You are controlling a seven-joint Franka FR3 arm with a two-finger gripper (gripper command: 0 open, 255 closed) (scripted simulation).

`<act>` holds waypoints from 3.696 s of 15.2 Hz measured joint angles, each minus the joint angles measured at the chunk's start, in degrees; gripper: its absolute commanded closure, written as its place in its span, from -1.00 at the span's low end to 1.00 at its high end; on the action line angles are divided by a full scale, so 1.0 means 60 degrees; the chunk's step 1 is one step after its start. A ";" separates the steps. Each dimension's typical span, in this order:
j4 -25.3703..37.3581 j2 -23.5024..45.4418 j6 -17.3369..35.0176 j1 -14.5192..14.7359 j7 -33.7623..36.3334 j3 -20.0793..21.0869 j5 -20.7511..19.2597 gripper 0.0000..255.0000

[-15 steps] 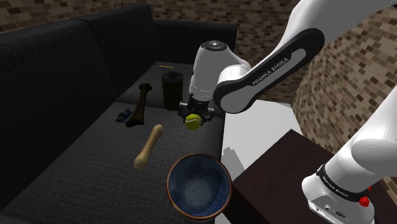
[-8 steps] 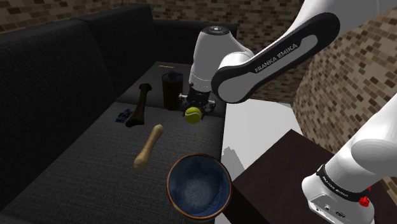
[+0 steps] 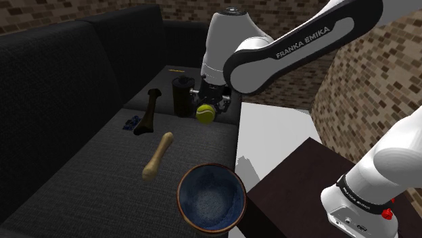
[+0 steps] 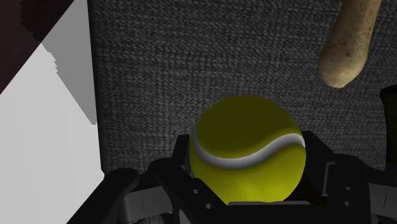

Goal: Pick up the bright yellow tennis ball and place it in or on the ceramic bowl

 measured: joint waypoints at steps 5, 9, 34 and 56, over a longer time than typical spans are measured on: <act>0.0327 -0.0404 -0.0671 0.0045 -0.0245 -0.0069 0.0325 1.00; 0.0631 -0.0621 -0.1162 0.0058 -0.0400 -0.0137 0.0488 1.00; -0.0770 -0.3254 -0.1954 0.2282 0.3309 0.2529 0.2169 1.00; -0.1605 -0.2405 -0.0345 0.1845 0.3902 0.3373 0.1739 -1.00</act>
